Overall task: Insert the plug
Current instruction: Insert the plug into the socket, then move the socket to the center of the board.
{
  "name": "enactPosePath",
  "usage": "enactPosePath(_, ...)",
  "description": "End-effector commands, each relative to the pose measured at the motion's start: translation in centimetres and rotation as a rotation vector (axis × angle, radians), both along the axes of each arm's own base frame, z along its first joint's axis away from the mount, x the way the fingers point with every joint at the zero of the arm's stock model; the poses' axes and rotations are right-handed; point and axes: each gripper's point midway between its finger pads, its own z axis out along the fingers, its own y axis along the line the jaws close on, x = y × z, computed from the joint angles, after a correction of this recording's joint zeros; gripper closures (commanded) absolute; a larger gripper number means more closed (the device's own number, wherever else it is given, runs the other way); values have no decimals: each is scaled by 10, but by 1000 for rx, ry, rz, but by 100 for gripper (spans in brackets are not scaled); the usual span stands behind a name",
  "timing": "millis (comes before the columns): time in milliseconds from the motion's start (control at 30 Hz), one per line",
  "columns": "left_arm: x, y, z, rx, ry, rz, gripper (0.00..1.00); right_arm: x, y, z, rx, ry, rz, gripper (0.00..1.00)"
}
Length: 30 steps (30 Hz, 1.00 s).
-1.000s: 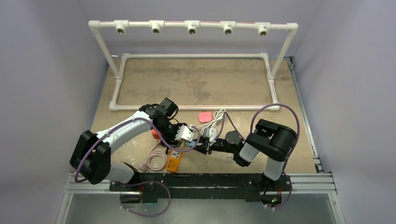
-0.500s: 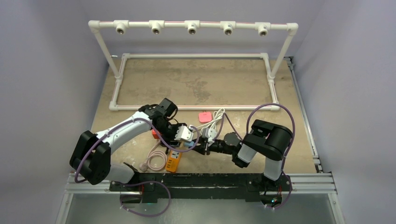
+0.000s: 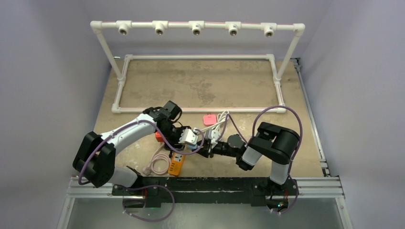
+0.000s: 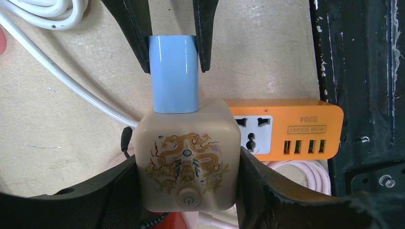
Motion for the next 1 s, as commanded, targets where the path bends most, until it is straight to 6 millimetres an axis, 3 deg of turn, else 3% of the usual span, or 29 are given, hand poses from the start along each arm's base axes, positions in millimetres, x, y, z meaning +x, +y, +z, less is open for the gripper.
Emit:
enactPosePath(0, -10, -14, -35, -39, 36, -94, 100, -16, 18, 31, 69, -23, 54, 70)
enactPosePath(67, -7, -18, -34, -48, 27, -97, 100, -8, 11, 39, 62, -38, 1, 43)
enactPosePath(100, -7, -20, -35, -48, 29, -102, 100, -4, 7, 42, 44, -53, -12, 12)
enactPosePath(133, -5, -21, -34, -48, 29, -104, 100, 0, 2, 45, 31, -63, -29, 3)
enactPosePath(333, -3, -26, -34, -44, 26, -129, 100, 24, -42, 76, 2, -63, -160, 1)
enactPosePath(500, -10, -34, -31, -60, 24, -157, 100, 64, -86, 96, 24, 55, -414, 1)
enactPosePath(633, -9, -53, -30, -86, -5, -193, 100, 102, -122, 91, 15, 248, -727, 1)
enactPosePath(833, -9, -103, -25, -129, -49, -297, 100, 139, -169, 55, -157, 478, -1088, 1)
enactPosePath(967, -5, -135, -20, -146, -79, -353, 100, 150, -201, 65, -118, 571, -1217, 1)
